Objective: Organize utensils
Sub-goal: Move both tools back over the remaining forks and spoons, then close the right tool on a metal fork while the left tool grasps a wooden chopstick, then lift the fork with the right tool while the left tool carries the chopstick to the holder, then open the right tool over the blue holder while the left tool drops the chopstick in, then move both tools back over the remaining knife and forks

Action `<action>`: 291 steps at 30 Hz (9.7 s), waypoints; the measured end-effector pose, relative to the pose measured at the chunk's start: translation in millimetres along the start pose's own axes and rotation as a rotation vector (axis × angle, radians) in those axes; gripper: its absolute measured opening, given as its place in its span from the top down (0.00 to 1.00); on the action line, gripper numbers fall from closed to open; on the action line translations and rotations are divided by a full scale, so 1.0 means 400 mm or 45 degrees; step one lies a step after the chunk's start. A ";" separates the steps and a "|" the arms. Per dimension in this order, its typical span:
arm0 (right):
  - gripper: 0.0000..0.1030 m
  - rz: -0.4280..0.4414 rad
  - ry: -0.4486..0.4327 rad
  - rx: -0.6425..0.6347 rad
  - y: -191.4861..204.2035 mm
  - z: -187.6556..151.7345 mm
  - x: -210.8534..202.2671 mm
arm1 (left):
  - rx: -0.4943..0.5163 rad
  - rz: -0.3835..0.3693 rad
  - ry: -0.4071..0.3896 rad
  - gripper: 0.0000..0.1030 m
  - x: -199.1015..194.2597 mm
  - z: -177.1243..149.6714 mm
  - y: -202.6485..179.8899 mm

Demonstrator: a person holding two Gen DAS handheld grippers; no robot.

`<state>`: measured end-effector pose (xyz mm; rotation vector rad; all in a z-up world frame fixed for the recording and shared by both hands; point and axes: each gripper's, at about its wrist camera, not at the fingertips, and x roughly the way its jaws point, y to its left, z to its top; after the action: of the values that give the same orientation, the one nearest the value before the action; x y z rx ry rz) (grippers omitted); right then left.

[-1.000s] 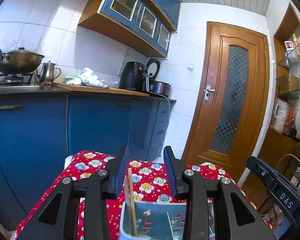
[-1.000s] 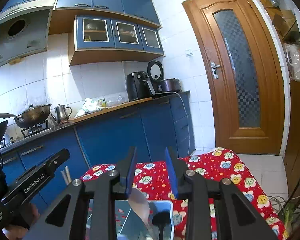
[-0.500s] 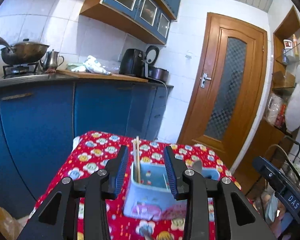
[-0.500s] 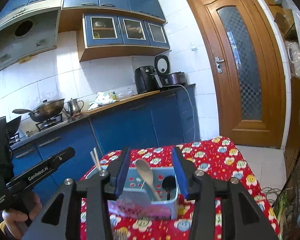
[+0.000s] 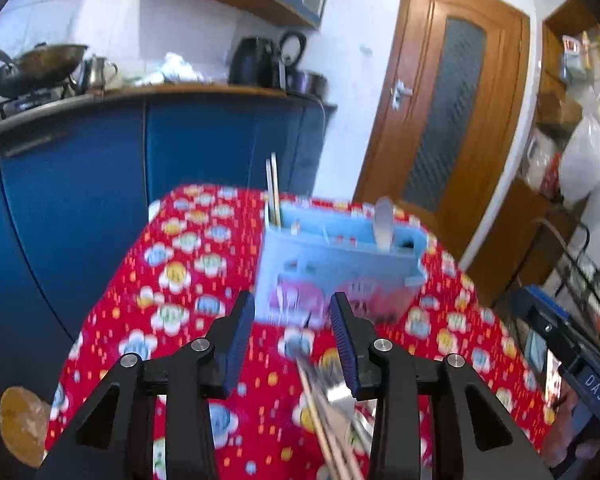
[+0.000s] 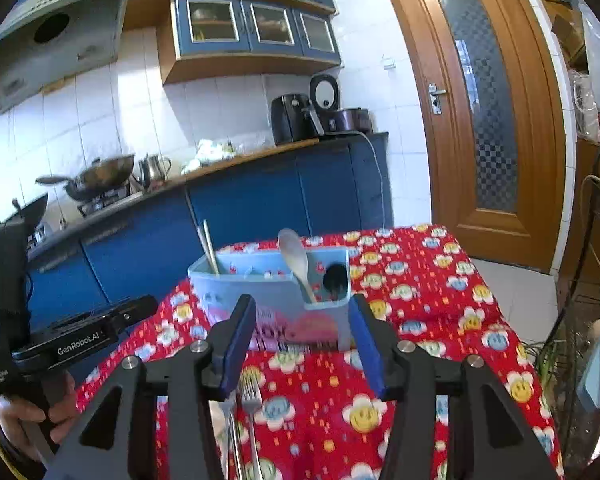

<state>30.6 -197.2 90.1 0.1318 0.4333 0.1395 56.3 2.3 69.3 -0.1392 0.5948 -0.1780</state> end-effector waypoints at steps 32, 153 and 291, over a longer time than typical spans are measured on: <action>0.47 0.030 0.355 0.069 -0.005 -0.165 0.082 | 0.005 0.051 0.325 0.61 0.099 -0.142 0.030; 0.97 0.292 0.001 0.203 -0.021 -0.077 -0.048 | -0.057 -0.145 0.349 0.96 0.069 -0.068 0.041; 0.42 0.033 0.191 0.184 -0.113 -0.154 -0.030 | 0.011 -0.011 0.324 0.58 0.059 -0.155 -0.033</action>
<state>-1.6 -237.5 32.8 0.2698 0.5919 0.1441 38.8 -20.2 8.0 -0.1117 0.8466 -0.2081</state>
